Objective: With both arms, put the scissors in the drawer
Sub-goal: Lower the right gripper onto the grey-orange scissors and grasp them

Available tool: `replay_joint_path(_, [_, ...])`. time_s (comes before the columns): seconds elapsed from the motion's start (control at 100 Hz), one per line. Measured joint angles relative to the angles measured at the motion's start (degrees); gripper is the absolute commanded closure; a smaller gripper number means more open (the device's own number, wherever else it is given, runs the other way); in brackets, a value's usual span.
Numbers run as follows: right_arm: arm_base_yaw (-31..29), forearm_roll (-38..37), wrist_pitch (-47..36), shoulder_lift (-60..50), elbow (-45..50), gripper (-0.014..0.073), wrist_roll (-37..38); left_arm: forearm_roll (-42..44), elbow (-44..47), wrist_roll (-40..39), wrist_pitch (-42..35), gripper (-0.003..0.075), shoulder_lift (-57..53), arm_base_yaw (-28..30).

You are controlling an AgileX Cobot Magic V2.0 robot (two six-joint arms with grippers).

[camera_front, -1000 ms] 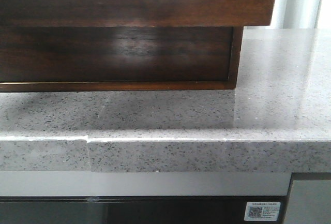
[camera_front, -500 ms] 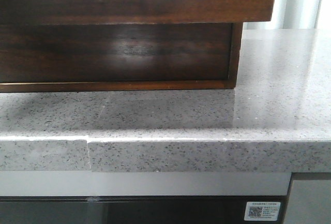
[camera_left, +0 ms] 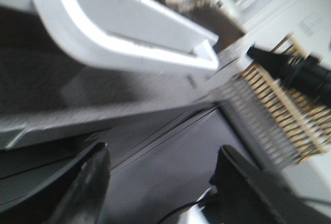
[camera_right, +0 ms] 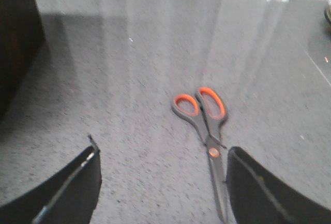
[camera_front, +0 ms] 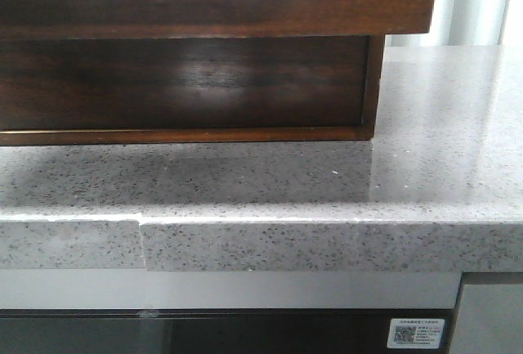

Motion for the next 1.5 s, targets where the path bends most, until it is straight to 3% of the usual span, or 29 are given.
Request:
replay_joint_path(0.27, [-10.15, -1.99, 12.37, 16.77, -9.99, 0.0134, 2.67, 34.39, -11.39, -15.15, 0.56, 0.0315, -8.28, 0.0])
replay_joint_path(0.41, [-13.9, -1.61, 17.93, 28.64, -14.99, 0.0134, 1.98, 43.75, -14.47, -16.81, 0.24, 0.0315, -8.55, -0.48])
replay_joint_path(0.71, [-14.51, 8.08, 26.29, 49.03, -28.22, 0.0134, -8.19, 48.9, -14.68, -17.06, -3.5, 0.0315, -8.55, -4.45])
replay_joint_path(0.9, [-14.51, 9.76, 29.43, 57.71, -35.09, 0.0134, -11.26, 49.15, -14.72, -17.06, -5.05, 0.0315, -8.55, -4.78])
replay_joint_path(0.99, [-14.51, 9.76, 30.32, 60.34, -37.3, 0.0148, -12.09, 49.15, -14.72, -17.06, -5.72, 0.0315, -8.55, -4.78])
replay_joint_path(1.16, [-14.51, 9.81, 30.94, 63.89, -39.24, 0.0265, -13.79, 49.15, -14.72, -17.06, -6.31, 0.0315, -8.55, -4.78])
replay_joint_path(1.5, [-14.51, 9.91, 32.24, 67.19, -41.34, 0.0307, -15.57, 49.15, -14.72, -17.06, -7.3, 0.0315, -8.55, -4.78])
